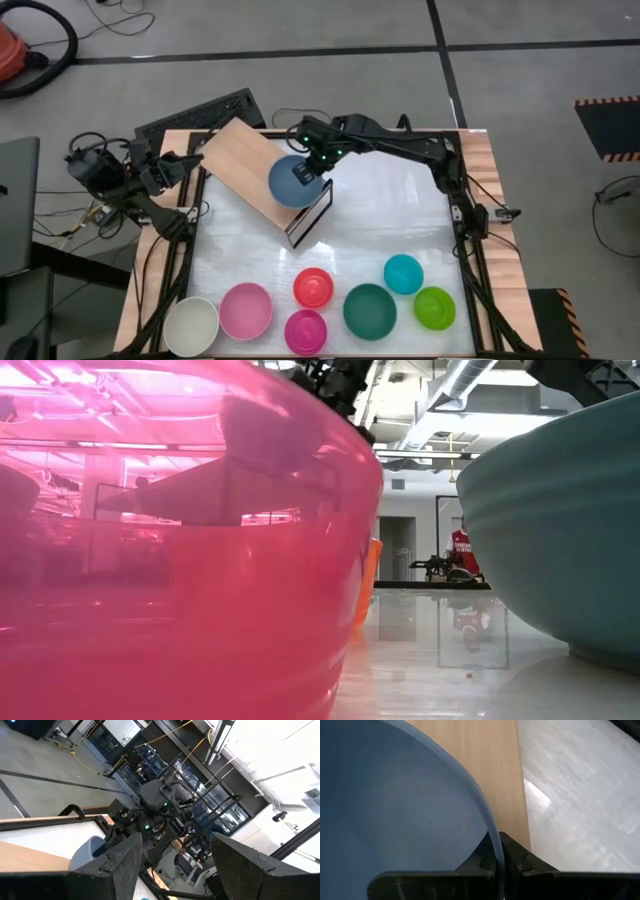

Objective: Place and stack bowls onto a shelf
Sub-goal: Put the blue bowl on the shelf, then stack the green bowl on top of the blue bowl on the shelf

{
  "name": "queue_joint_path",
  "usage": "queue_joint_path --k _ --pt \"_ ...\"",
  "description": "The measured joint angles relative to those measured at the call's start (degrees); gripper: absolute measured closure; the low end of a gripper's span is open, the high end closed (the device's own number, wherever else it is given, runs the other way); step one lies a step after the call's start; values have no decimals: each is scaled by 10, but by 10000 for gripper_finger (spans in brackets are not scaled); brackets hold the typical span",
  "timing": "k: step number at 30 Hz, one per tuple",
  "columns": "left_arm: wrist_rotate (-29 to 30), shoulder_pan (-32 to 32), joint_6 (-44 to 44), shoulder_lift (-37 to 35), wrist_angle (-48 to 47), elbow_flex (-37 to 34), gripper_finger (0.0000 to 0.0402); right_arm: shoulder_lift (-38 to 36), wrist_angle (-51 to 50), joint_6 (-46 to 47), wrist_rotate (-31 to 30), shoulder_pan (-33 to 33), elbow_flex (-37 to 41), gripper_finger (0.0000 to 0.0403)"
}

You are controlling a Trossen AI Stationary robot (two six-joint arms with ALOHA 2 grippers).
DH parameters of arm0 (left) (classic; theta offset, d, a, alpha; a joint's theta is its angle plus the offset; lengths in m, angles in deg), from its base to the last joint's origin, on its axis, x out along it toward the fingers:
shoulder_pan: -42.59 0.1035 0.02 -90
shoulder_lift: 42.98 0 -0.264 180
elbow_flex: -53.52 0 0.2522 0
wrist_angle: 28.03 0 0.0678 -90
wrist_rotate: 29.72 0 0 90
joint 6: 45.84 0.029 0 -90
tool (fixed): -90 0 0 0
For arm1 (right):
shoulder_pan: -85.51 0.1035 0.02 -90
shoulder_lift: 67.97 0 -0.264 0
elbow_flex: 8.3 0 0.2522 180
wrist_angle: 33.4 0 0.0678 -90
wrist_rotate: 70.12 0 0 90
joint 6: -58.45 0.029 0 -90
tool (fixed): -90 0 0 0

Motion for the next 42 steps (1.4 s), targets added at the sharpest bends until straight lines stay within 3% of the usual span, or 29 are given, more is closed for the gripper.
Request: queue_joint_path --k 6,16,24,29,34,37,42 --pt "0 0 -13 0 -8 0 180 0 0 -1 2 0 0 377" --pt "0 0 -13 0 -12 0 180 0 6 -4 2 0 0 256" --pt "-26 0 2 0 -21 0 180 -43 2 -17 7 -6 0 239" --pt "-120 0 -9 11 -75 0 180 -109 -2 -25 4 10 -2 250" --pt "-232 0 -59 73 -156 0 180 -161 -16 -47 4 48 -1 255" --pt "-308 0 -116 129 -222 0 180 -186 -24 -51 0 69 -2 255" --pt "-402 0 -290 232 -372 0 180 -191 -27 -51 -3 95 -1 255"
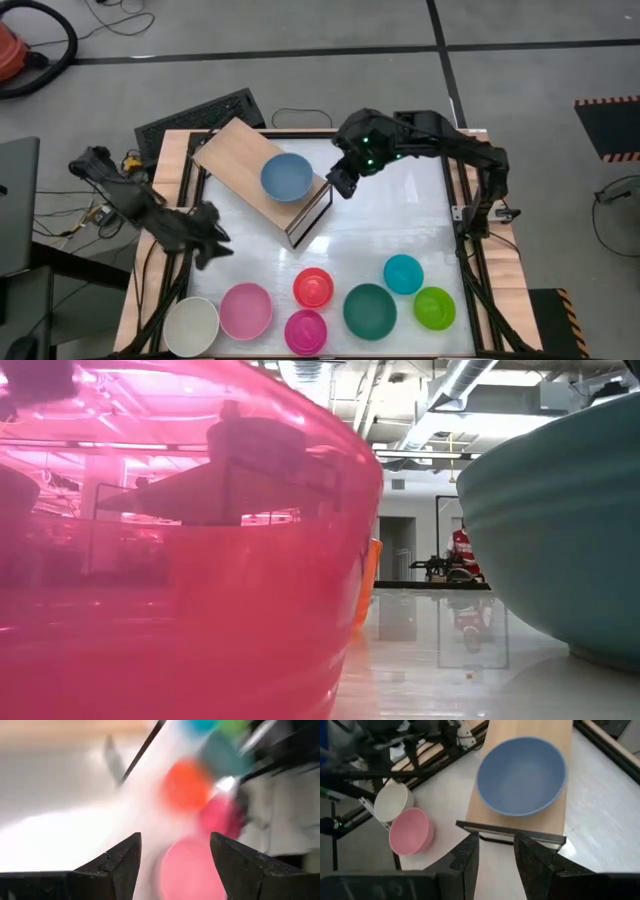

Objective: Place and stack bowls onto a shelf
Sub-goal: Stack the green bowl on top of the blue bowl on the shelf

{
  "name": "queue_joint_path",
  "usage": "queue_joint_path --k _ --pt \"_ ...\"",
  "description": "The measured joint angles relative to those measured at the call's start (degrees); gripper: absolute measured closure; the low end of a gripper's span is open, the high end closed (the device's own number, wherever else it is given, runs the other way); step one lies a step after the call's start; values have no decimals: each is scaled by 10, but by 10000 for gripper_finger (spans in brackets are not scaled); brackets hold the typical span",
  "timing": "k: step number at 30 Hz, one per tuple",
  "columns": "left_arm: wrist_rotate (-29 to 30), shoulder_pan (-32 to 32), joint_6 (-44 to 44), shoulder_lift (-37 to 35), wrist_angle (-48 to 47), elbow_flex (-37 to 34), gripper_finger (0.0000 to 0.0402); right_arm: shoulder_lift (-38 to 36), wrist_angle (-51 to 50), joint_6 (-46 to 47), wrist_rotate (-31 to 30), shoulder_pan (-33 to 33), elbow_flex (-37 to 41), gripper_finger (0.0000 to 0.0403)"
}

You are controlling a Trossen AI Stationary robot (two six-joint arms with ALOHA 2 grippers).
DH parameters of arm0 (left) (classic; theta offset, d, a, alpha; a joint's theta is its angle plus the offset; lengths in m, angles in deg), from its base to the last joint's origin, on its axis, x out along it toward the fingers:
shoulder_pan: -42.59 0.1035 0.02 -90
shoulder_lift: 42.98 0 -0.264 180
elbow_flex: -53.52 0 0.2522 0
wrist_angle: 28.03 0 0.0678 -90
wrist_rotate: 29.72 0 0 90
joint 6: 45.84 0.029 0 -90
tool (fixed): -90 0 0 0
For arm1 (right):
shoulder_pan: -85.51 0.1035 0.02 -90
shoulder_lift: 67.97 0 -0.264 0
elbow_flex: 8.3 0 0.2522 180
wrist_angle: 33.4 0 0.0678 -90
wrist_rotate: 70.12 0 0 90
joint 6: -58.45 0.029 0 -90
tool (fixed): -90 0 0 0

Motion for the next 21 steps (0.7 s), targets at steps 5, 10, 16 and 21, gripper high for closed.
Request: queue_joint_path --k 5,10,16,21 --pt "-93 -7 -5 104 -27 0 180 2 -15 -7 0 11 0 255" --pt "-112 -11 36 188 -5 0 180 2 -29 -15 -1 11 0 255" --pt "-143 -11 34 232 -1 0 180 1 -76 -9 0 12 0 255" --pt "-149 -11 13 225 6 0 180 2 -126 -28 -6 28 0 255"
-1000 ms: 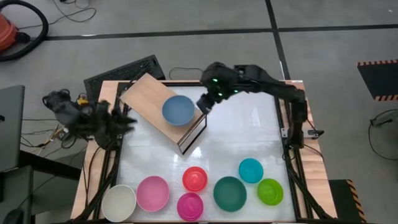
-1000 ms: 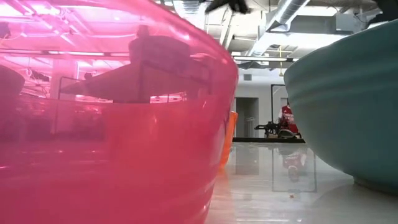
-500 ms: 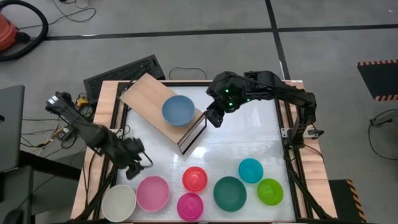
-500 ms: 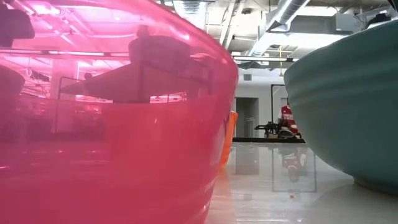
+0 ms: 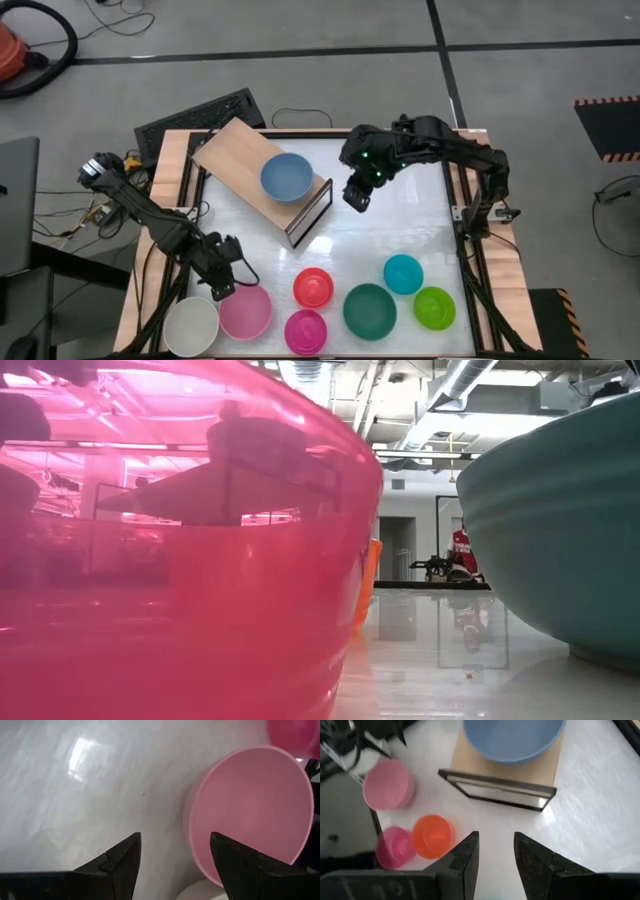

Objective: Place and stack bowls onto a shelf
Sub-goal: Stack the green bowl on top of the blue bowl on the shelf

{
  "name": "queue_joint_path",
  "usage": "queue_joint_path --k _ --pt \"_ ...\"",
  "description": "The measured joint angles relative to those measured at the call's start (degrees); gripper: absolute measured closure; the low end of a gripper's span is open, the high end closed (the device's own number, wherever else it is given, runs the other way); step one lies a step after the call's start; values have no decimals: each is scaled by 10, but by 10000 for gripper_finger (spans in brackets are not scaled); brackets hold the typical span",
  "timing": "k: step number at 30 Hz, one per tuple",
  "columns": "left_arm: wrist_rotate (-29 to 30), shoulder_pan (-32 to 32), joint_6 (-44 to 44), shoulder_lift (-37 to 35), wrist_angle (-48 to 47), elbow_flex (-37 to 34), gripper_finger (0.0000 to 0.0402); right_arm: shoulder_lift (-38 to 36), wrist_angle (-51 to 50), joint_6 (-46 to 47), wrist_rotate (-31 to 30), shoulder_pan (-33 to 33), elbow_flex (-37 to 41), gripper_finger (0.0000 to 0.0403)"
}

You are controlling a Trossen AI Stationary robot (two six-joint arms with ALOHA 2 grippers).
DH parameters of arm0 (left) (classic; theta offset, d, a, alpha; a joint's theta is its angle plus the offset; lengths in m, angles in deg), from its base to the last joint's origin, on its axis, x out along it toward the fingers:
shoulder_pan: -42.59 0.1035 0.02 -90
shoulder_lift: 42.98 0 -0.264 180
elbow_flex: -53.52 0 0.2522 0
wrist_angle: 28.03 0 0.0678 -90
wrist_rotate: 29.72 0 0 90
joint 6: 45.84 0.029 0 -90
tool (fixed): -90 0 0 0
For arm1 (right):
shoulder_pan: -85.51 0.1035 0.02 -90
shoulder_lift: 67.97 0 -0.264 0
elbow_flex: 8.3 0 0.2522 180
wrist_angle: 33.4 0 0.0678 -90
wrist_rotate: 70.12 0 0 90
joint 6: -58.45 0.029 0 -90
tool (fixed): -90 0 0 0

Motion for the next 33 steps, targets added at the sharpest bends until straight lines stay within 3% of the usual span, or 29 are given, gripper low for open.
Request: queue_joint_path --k 6,12,20,25,33 --pt "1 8 -50 -2 4 0 180 51 -4 -55 -24 48 0 255" --pt "-6 10 -42 -9 26 0 180 80 -46 -139 -24 117 24 255" --pt "-26 -12 52 -50 63 0 180 74 -21 -7 -84 248 143 255" --pt "-20 -30 55 -115 90 0 180 74 93 12 -81 315 248 255" --pt "76 -42 65 -225 197 0 180 75 217 14 -51 310 363 247"
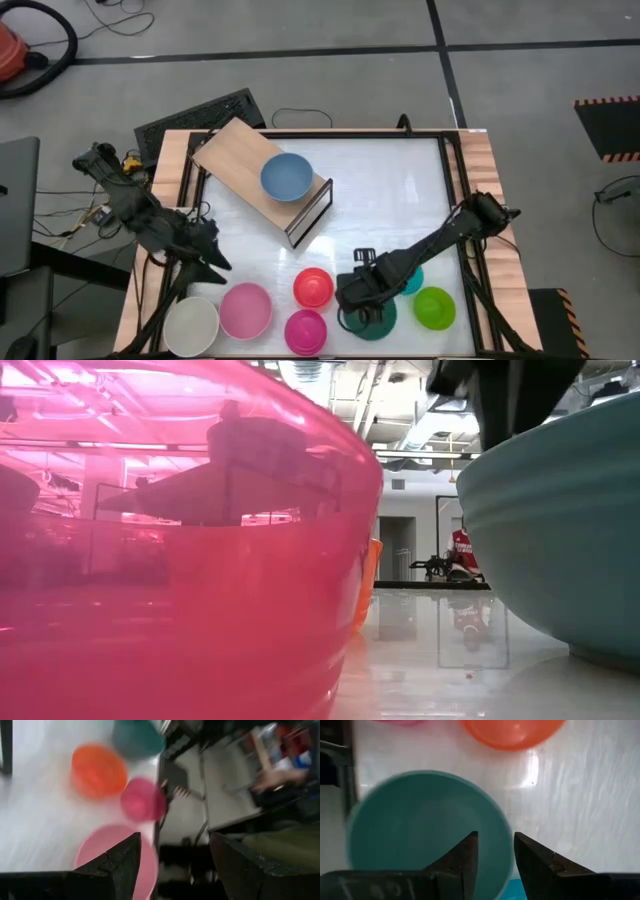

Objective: Place and stack bowls onto a shelf
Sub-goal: Stack the green bowl on top of the blue bowl on the shelf

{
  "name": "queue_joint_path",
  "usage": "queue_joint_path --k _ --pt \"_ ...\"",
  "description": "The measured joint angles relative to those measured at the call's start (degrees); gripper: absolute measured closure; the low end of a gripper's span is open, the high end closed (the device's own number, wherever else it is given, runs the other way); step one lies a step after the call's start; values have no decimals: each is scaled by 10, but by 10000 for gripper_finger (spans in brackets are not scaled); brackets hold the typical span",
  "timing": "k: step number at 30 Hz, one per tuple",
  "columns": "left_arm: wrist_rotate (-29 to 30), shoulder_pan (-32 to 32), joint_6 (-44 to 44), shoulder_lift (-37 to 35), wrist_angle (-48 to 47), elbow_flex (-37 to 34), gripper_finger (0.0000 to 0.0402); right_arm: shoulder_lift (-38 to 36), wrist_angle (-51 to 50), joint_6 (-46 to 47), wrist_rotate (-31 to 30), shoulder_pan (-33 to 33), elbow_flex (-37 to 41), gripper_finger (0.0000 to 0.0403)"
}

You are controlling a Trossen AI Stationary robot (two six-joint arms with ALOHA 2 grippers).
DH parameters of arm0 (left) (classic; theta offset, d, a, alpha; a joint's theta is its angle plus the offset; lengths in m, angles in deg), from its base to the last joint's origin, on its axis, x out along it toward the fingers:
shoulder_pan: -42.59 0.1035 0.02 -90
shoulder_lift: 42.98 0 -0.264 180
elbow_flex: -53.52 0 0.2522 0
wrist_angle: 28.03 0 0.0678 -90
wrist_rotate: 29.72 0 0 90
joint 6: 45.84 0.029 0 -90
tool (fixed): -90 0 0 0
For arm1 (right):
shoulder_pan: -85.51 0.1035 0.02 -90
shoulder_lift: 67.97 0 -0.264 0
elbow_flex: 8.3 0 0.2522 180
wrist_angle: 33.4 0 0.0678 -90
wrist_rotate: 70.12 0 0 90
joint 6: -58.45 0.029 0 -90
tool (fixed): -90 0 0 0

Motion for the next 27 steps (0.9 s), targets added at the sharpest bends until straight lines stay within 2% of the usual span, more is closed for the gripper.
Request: queue_joint_path --k 4,9,15,17,19,24,27 --pt "34 0 23 -38 12 0 180 0 7 -3 4 -20 25 217" --pt "55 0 39 -60 13 0 180 -1 52 -19 46 -39 53 170" --pt "56 0 44 -62 11 0 180 -1 83 -44 48 -46 95 165" --pt "57 0 43 -62 9 0 180 -1 86 -44 49 -48 106 179" --pt "57 0 44 -62 9 0 180 -1 81 -41 49 -50 108 212" --pt "57 0 43 -62 9 0 180 -1 71 13 62 -63 105 370" --pt "57 0 51 -62 9 0 180 0 43 39 64 -70 77 375"
